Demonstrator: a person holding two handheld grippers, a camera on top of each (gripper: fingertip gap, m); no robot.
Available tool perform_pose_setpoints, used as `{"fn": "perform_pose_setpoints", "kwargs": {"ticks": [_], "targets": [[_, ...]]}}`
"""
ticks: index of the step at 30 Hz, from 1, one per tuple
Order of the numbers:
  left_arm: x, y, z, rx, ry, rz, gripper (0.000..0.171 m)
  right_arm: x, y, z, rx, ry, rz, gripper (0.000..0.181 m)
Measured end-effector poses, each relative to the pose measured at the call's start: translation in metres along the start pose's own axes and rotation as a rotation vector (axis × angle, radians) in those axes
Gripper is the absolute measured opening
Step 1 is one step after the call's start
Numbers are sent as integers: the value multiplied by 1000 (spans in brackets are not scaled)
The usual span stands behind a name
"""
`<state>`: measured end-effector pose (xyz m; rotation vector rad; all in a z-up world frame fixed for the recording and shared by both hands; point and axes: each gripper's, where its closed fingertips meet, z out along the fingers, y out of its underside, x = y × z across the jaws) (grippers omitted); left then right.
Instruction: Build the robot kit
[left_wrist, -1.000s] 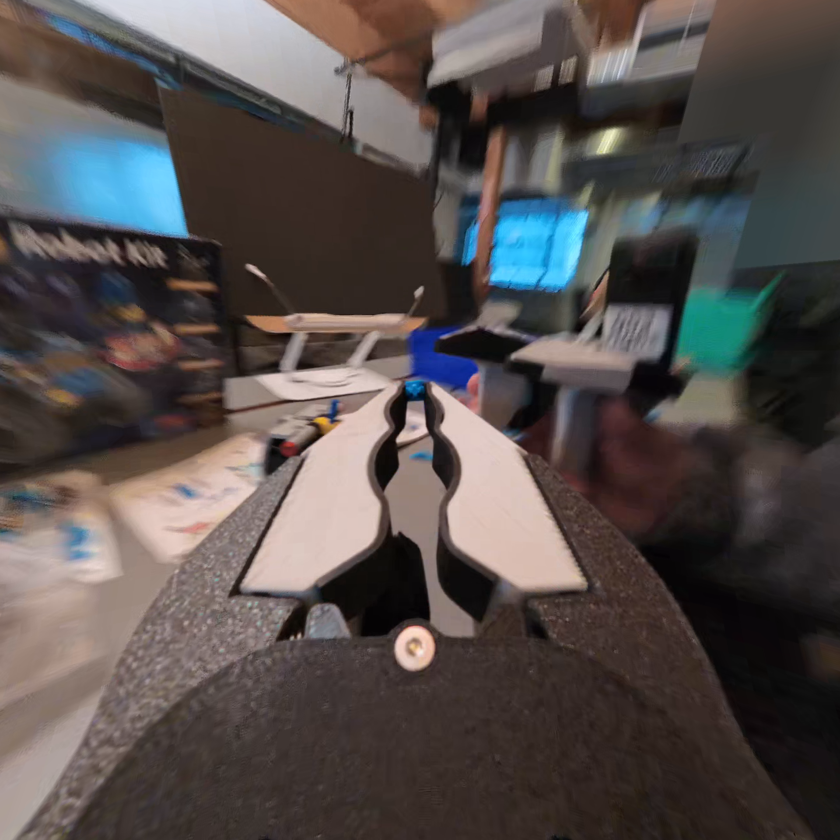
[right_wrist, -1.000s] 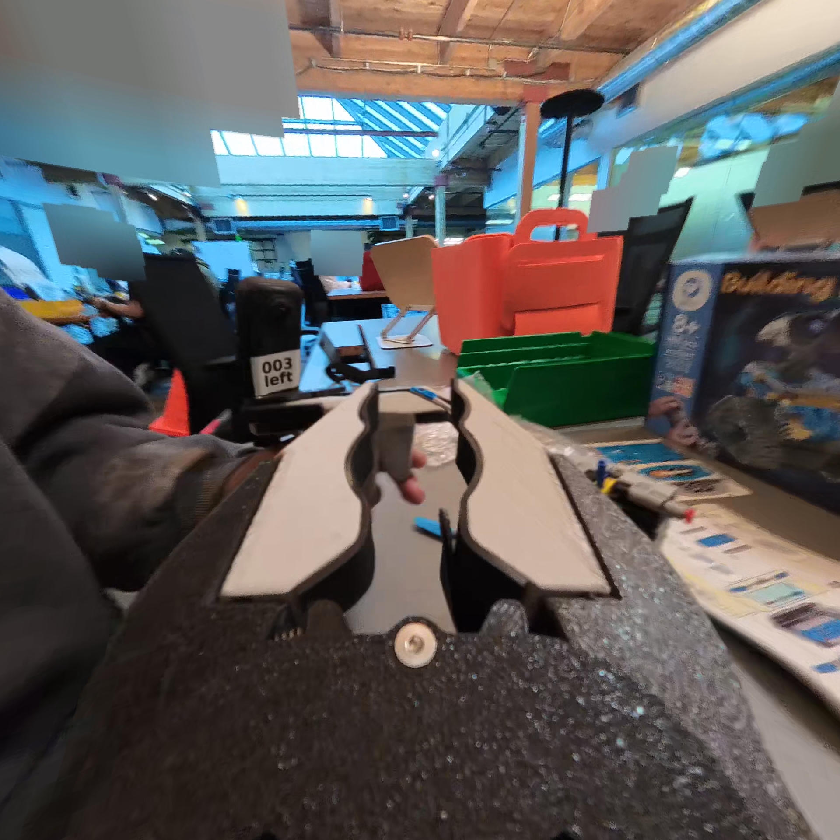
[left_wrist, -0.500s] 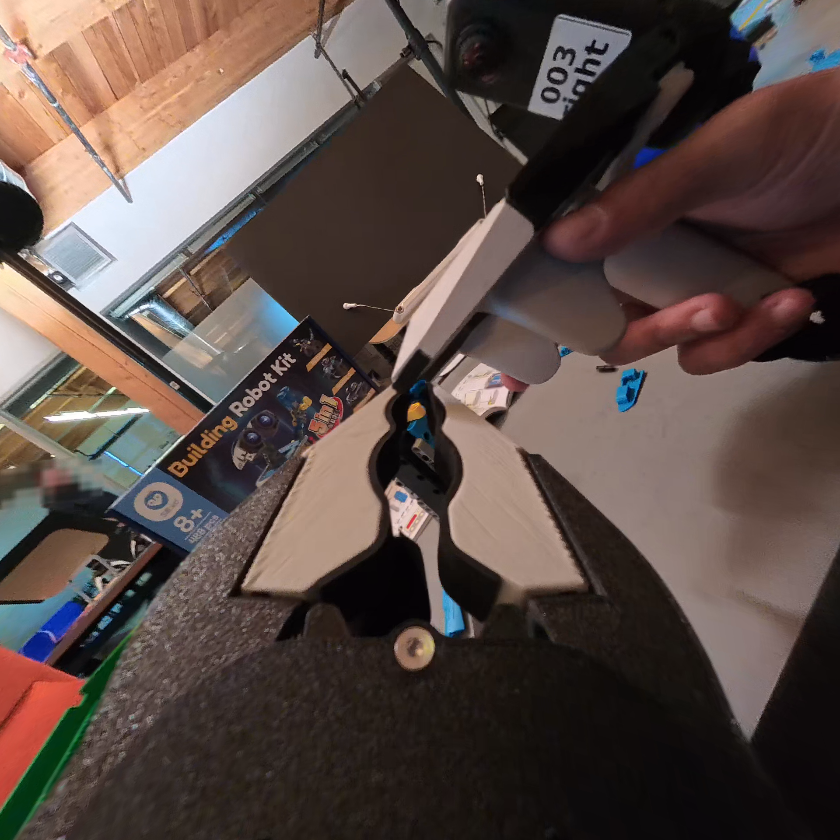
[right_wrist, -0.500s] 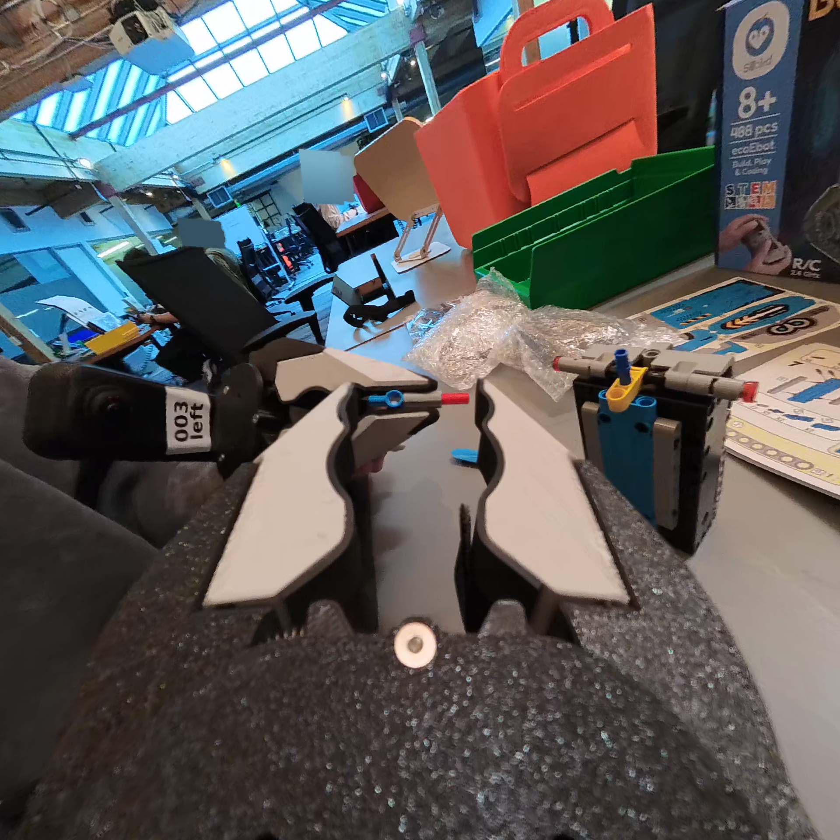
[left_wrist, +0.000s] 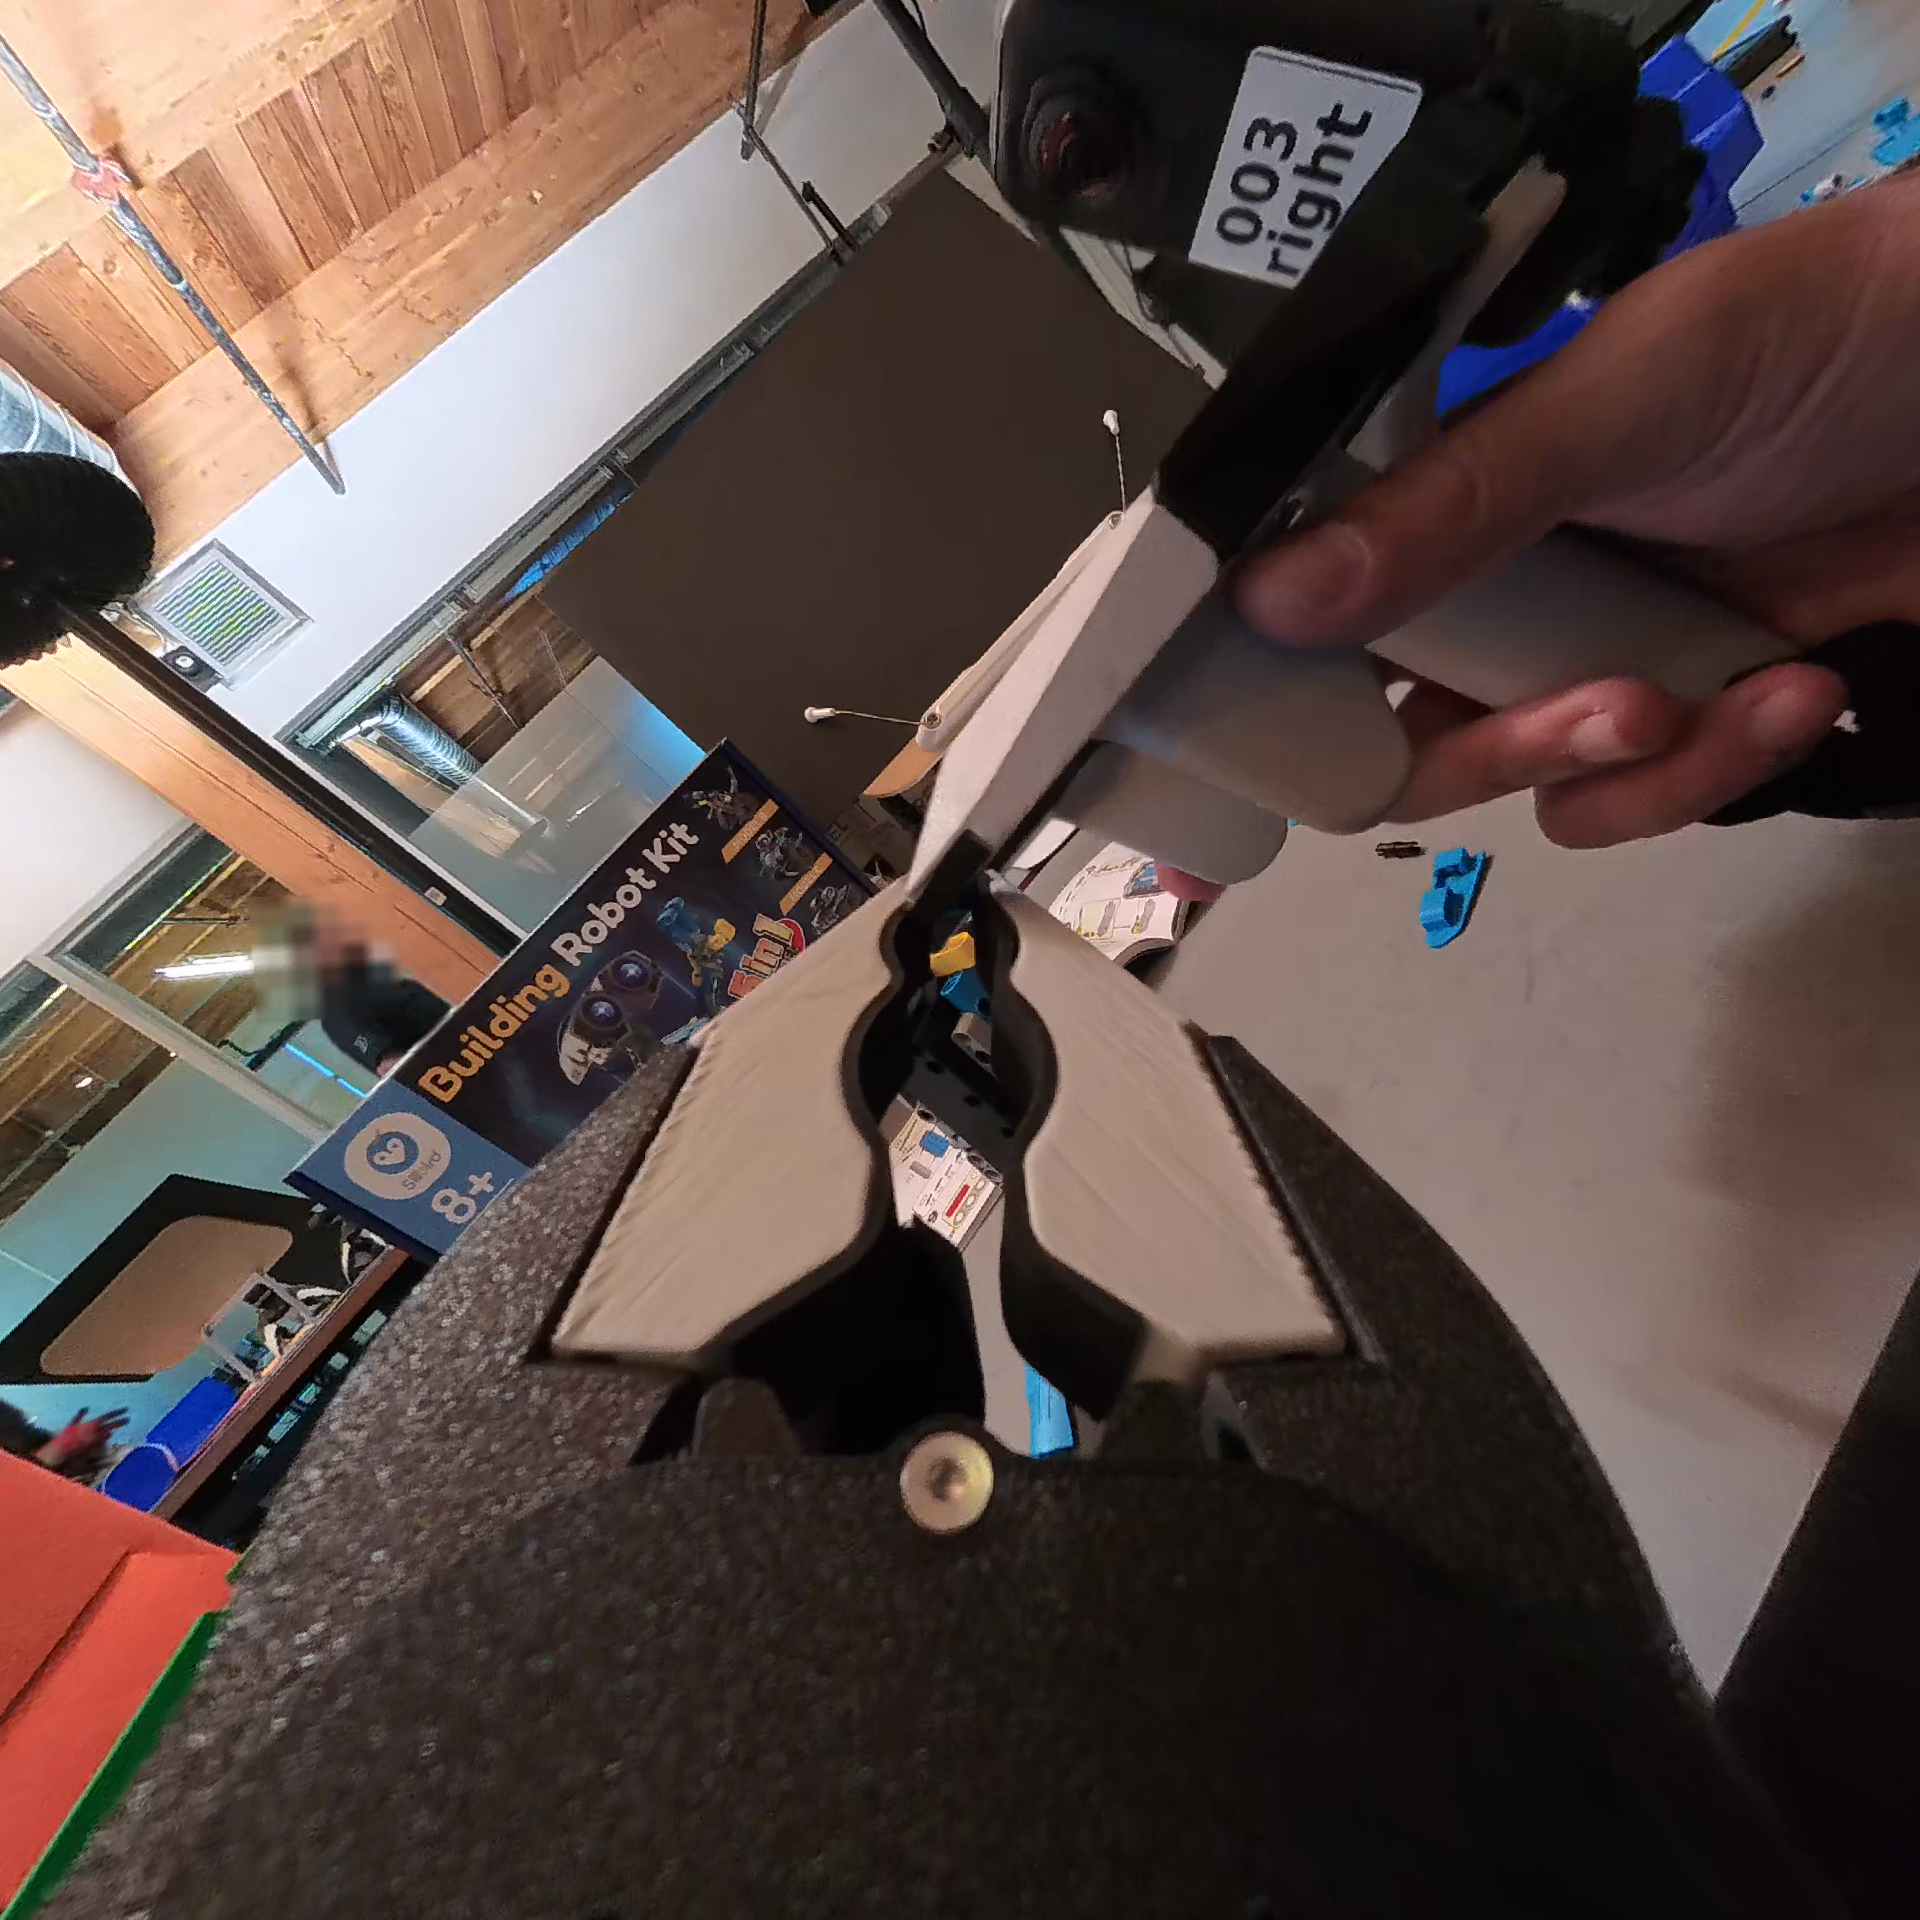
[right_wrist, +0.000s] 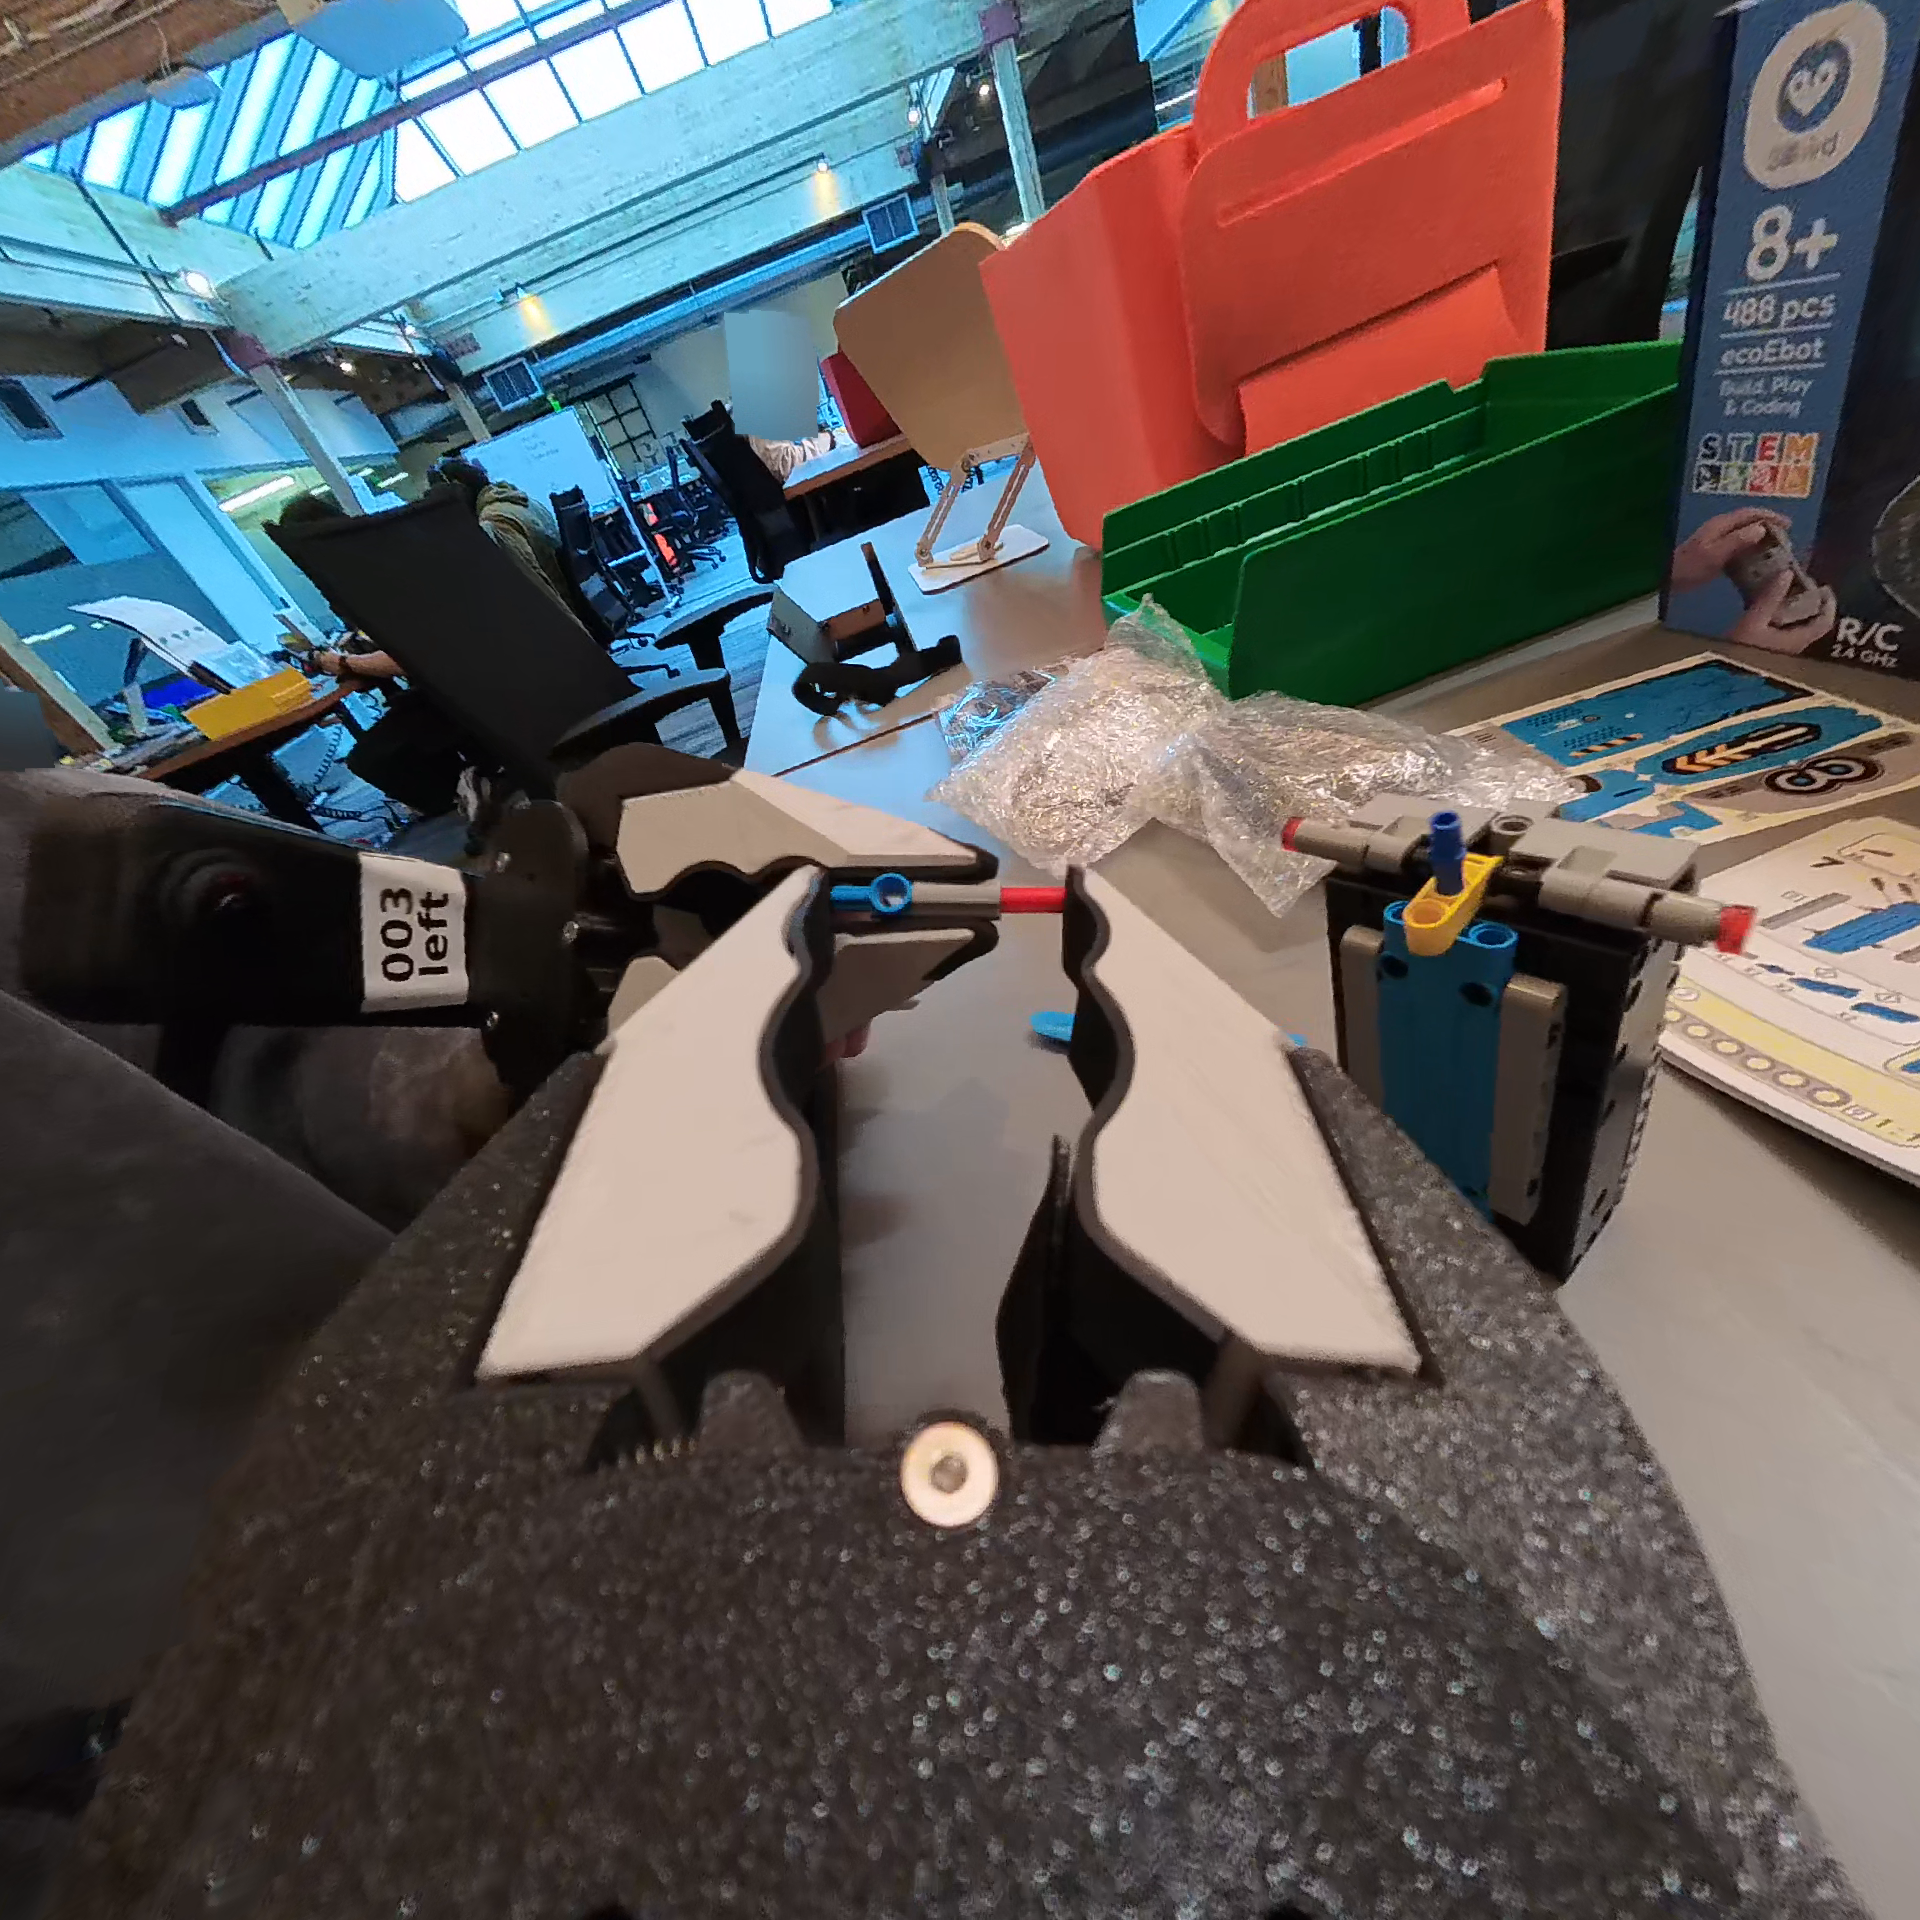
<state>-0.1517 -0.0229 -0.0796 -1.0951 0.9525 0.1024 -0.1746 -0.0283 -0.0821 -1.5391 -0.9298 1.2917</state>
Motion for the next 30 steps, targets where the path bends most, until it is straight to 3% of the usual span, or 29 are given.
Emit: {"fn": "perform_pose_setpoints", "kwargs": {"ticks": [19, 30], "targets": [[6, 1, 0, -16, 8, 22, 7, -2, 5, -3, -39, -24, -25, 38], [4, 5, 1, -46, -12, 36, 8, 0, 3, -1, 21, -99, 155, 41]]}}
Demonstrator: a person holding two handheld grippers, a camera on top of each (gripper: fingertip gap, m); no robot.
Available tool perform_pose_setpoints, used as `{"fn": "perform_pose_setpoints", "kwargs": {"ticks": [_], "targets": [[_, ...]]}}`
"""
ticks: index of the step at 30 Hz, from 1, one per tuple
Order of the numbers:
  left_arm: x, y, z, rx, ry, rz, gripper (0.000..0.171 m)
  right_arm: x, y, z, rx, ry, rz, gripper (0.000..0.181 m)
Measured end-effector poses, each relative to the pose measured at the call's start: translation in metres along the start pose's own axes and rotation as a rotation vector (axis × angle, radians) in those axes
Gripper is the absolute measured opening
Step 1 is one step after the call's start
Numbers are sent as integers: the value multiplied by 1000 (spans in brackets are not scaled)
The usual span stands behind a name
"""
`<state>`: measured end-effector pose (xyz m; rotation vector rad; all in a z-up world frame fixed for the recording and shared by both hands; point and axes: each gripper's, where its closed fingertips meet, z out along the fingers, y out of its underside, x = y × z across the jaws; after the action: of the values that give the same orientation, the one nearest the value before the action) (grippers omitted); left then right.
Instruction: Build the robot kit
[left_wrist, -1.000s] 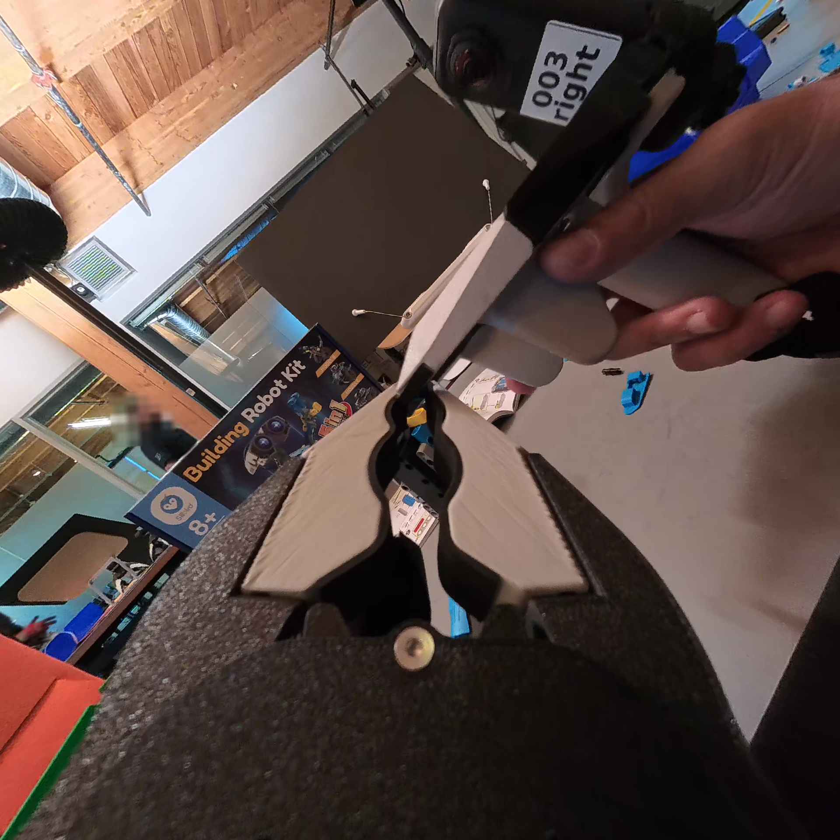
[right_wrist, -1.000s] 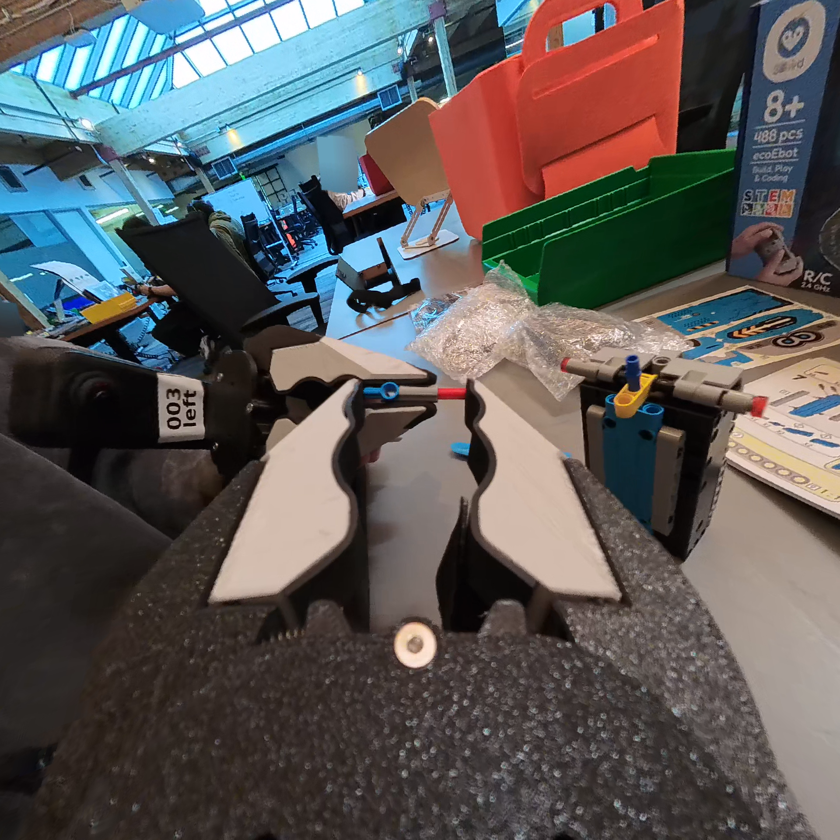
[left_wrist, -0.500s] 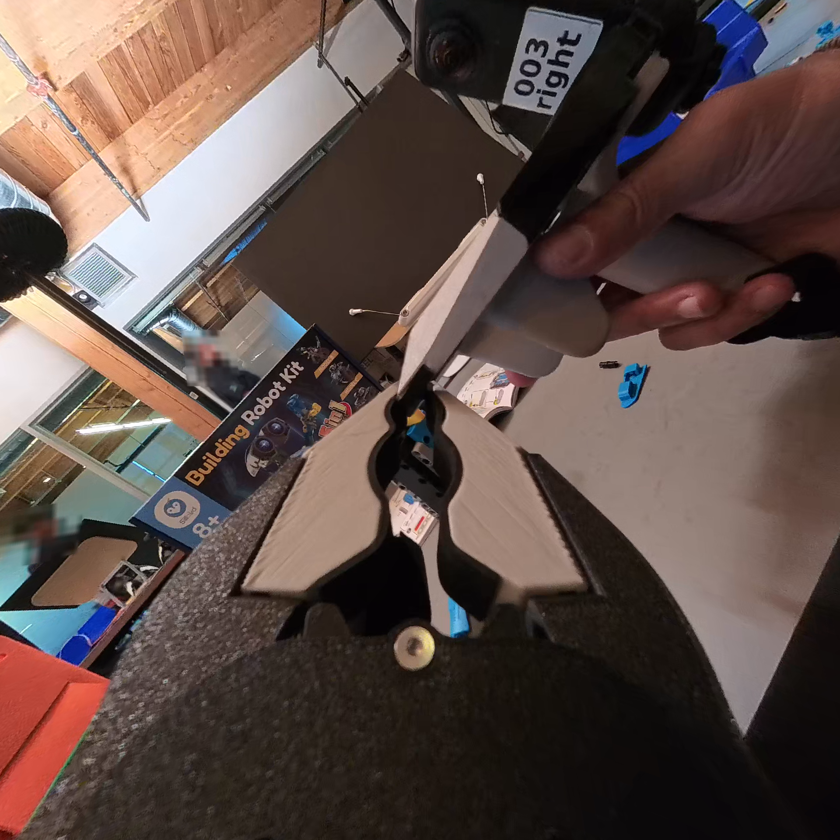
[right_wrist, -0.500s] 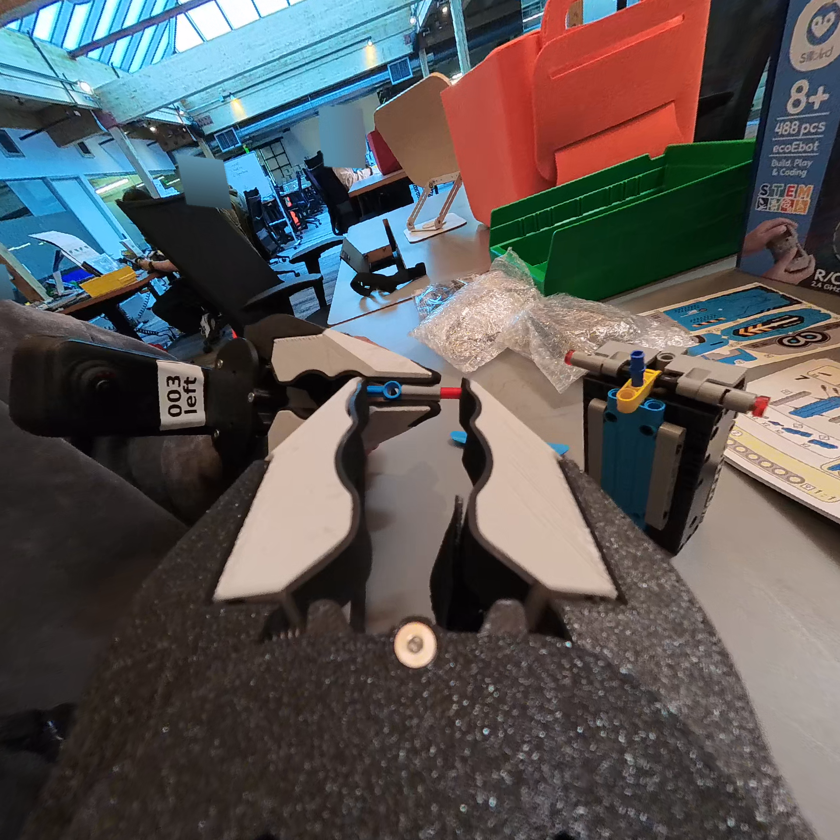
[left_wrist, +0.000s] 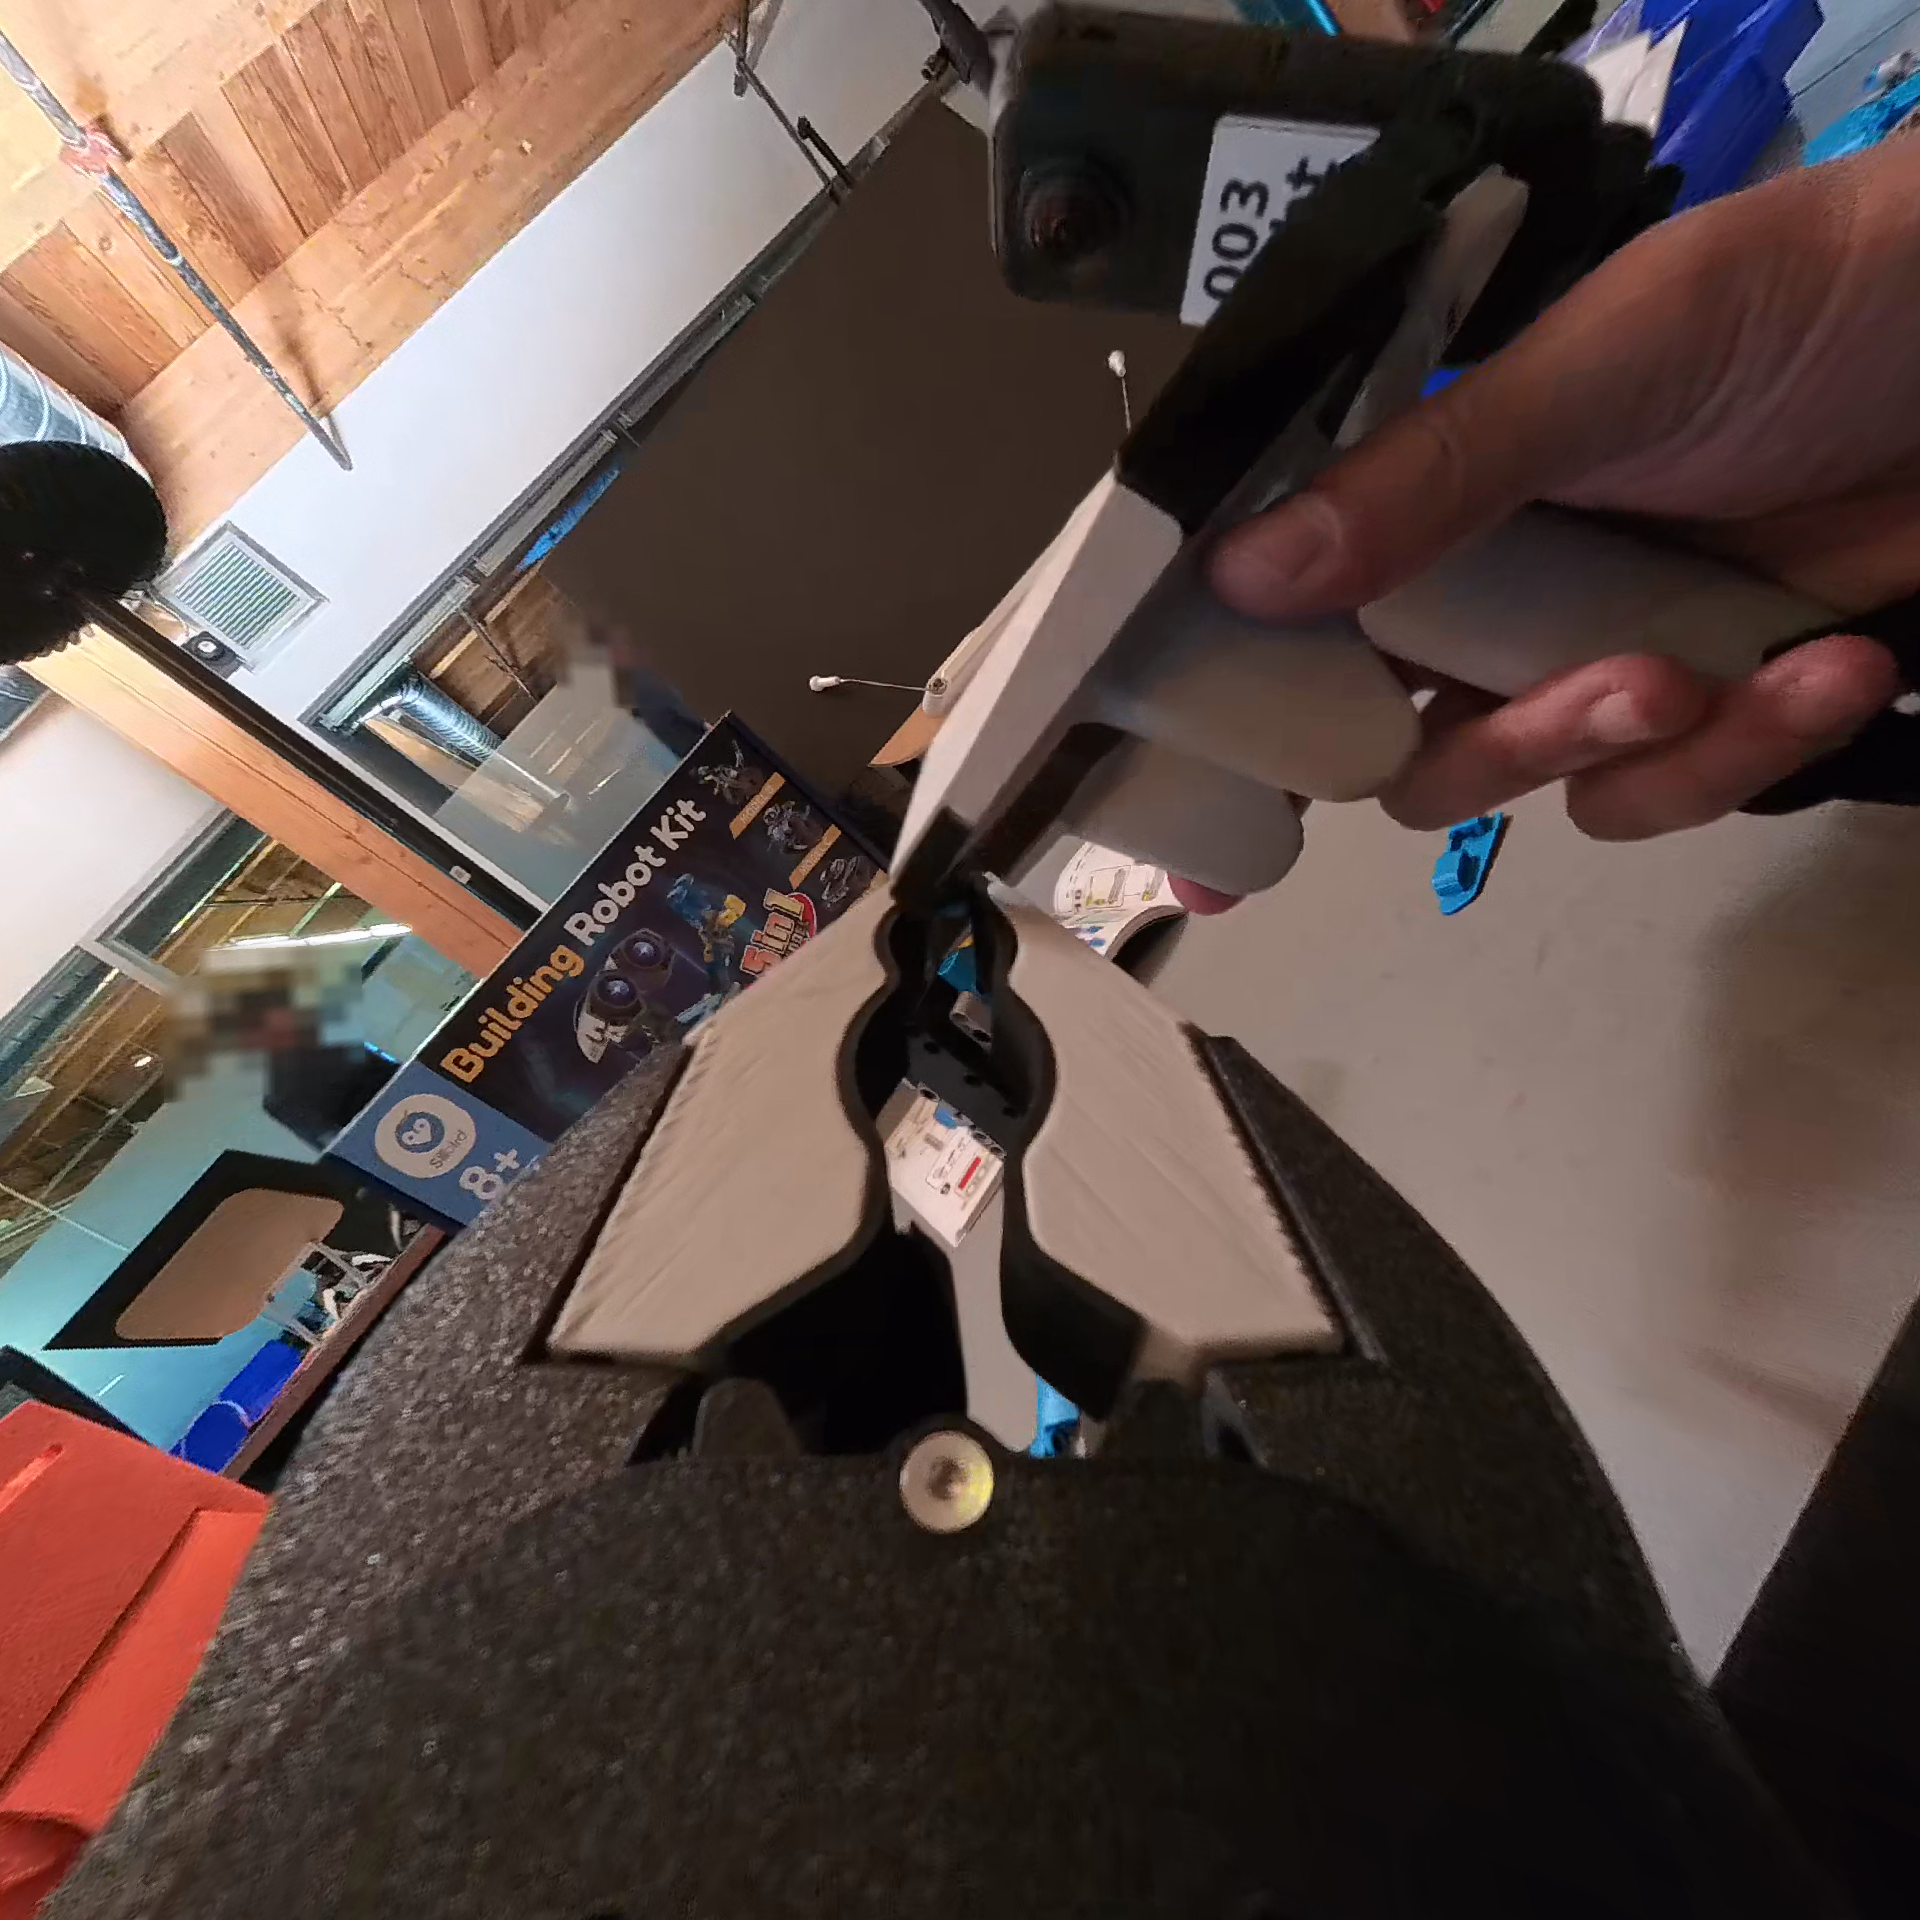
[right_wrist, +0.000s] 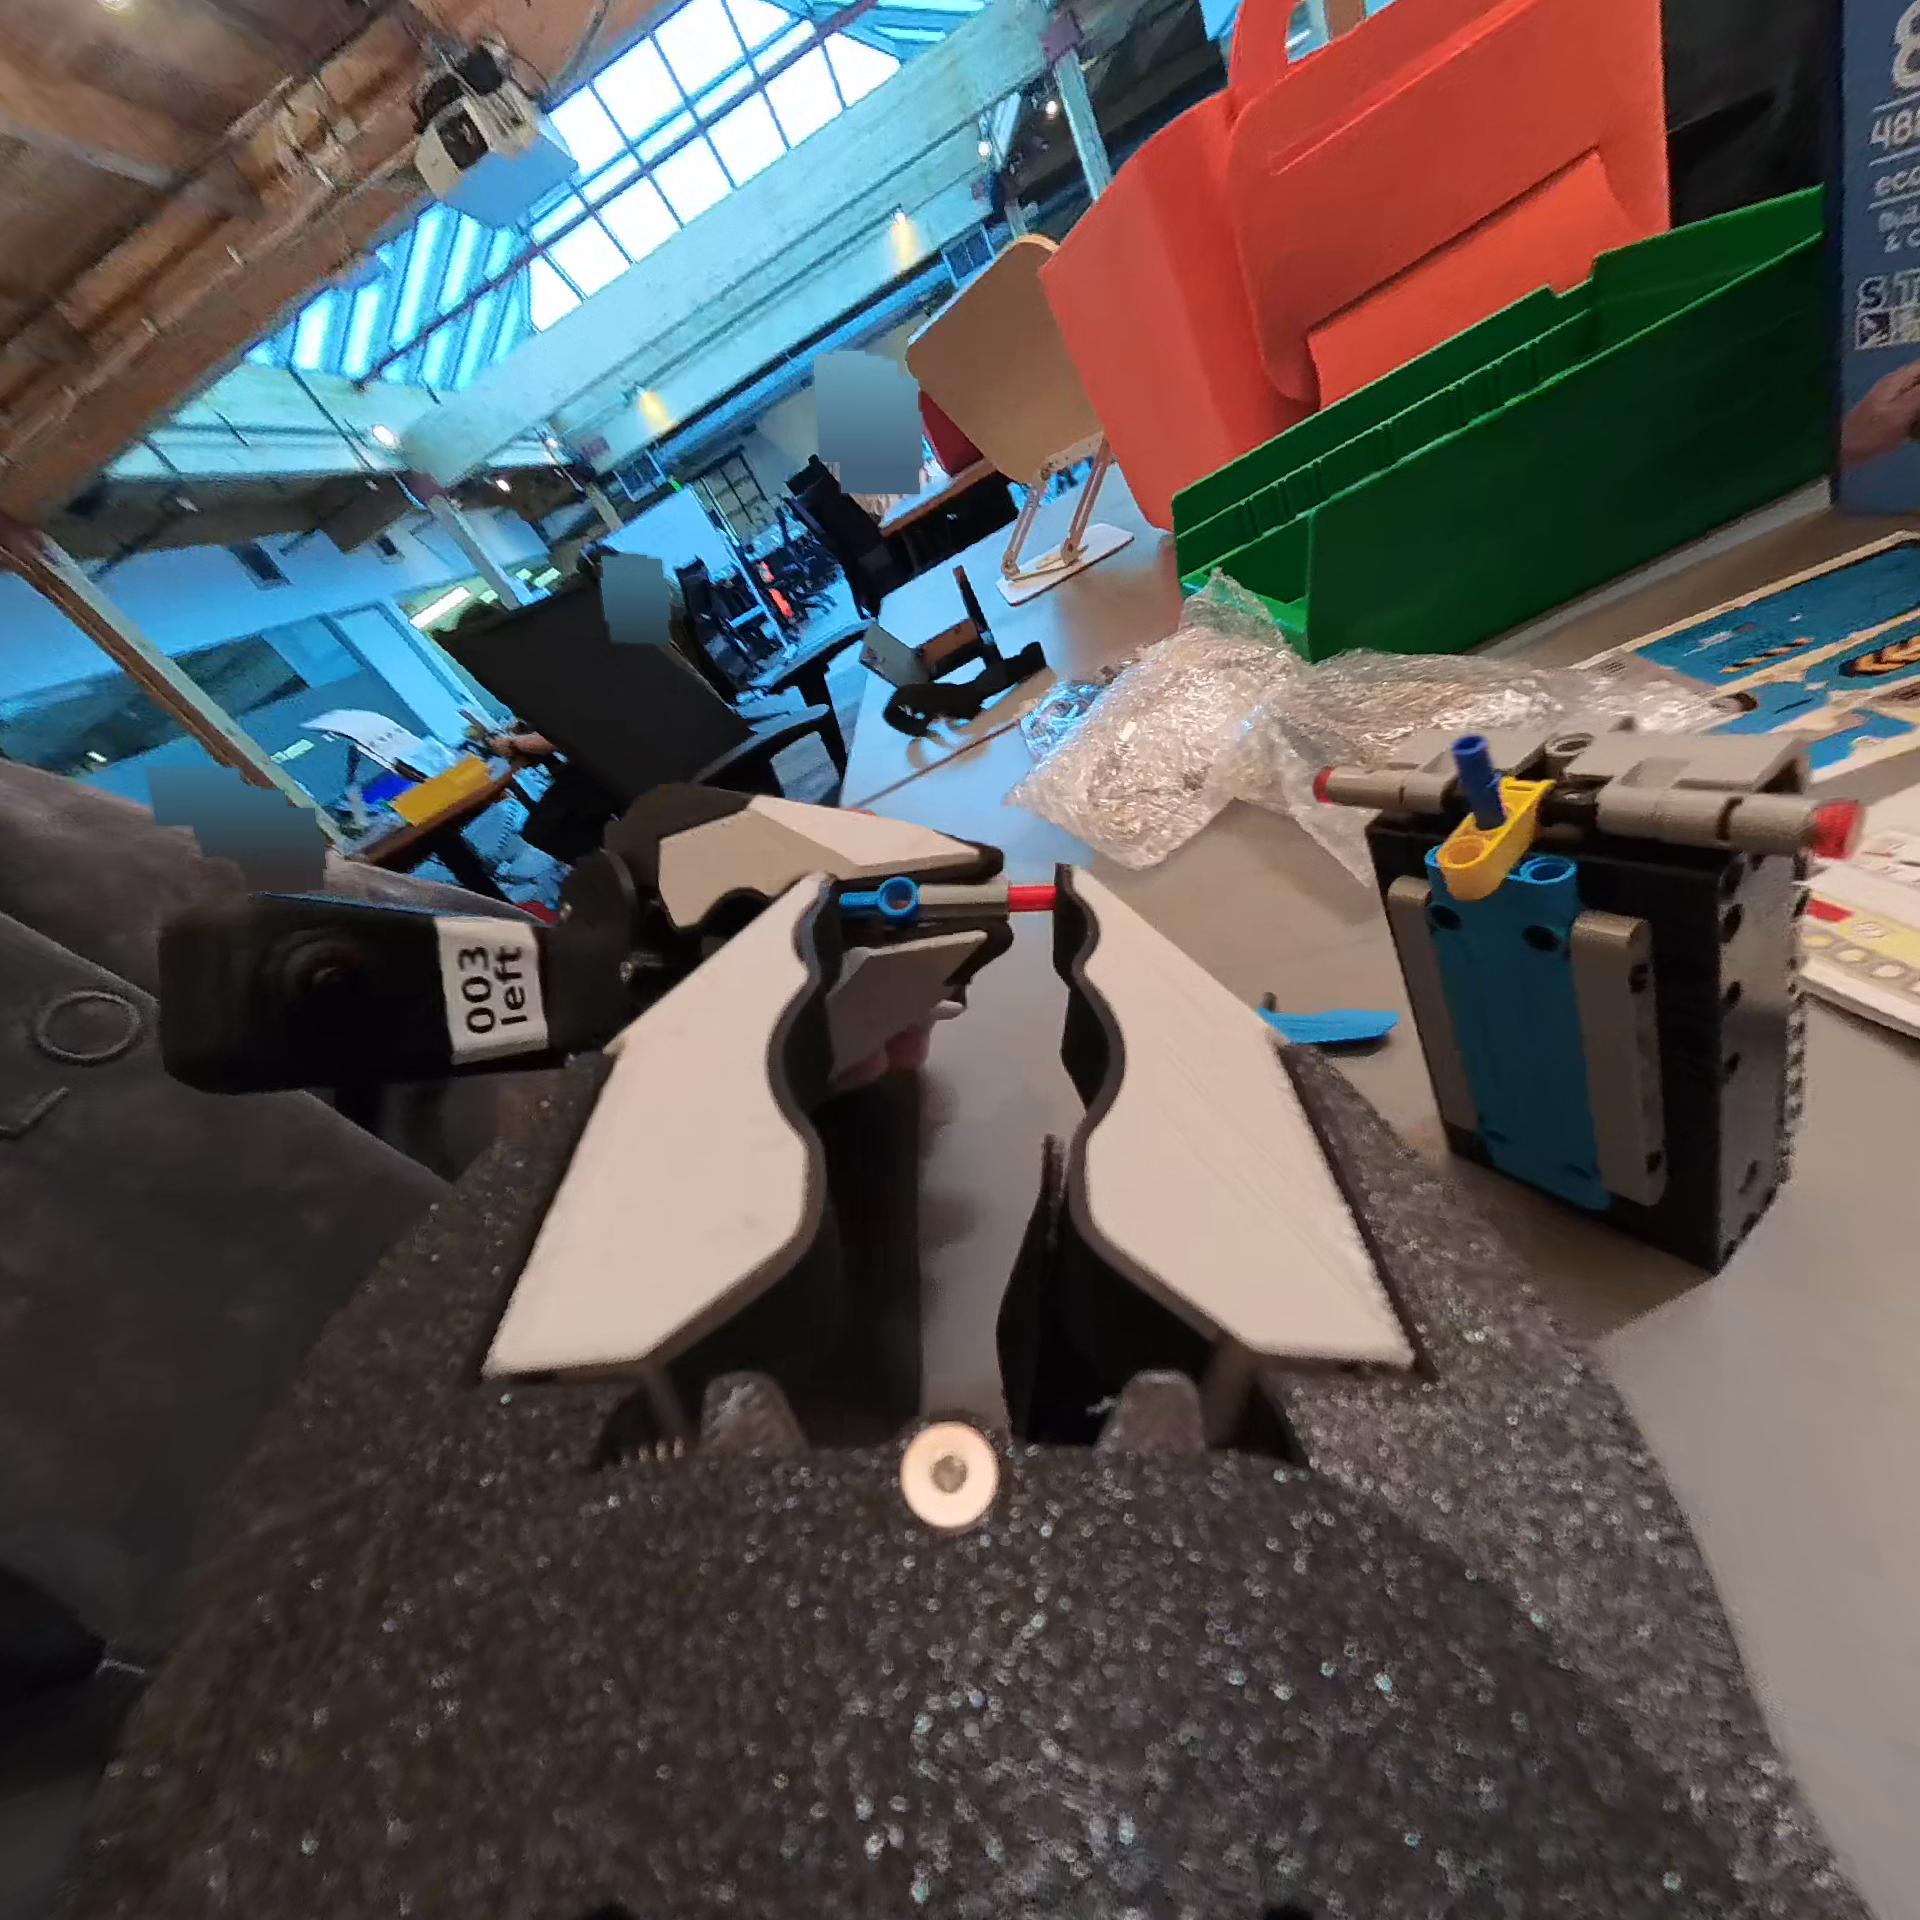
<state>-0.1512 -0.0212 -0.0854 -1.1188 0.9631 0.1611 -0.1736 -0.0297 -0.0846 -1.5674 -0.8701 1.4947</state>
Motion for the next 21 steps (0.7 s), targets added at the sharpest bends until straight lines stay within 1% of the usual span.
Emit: {"fn": "perform_pose_setpoints", "kwargs": {"ticks": [3, 6, 13, 15, 17, 19, 21], "targets": [[-1, -2, -1, 6, -16, 12, 8, -3, -2, -1, 25, -54, 75, 41], [0, -1, -2, 6, -3, -9, 8, -3, -1, -1, 24, -68, 96, 41], [2, -6, -4, 39, 28, -45, 7, -8, -1, -4, 37, -193, 248, 40], [1, -7, -6, 61, 56, -97, 6, -11, -1, -5, 39, -247, 320, 40], [3, -5, -7, 61, 104, -188, 6, -11, 0, -6, 41, -268, 363, 40], [-3, -4, -9, 71, 115, -285, 6, -7, -6, -11, 83, -227, 302, 37], [-6, 2, -10, 64, 154, -415, 6, 0, -16, -20, 126, -157, 215, 39]]}}
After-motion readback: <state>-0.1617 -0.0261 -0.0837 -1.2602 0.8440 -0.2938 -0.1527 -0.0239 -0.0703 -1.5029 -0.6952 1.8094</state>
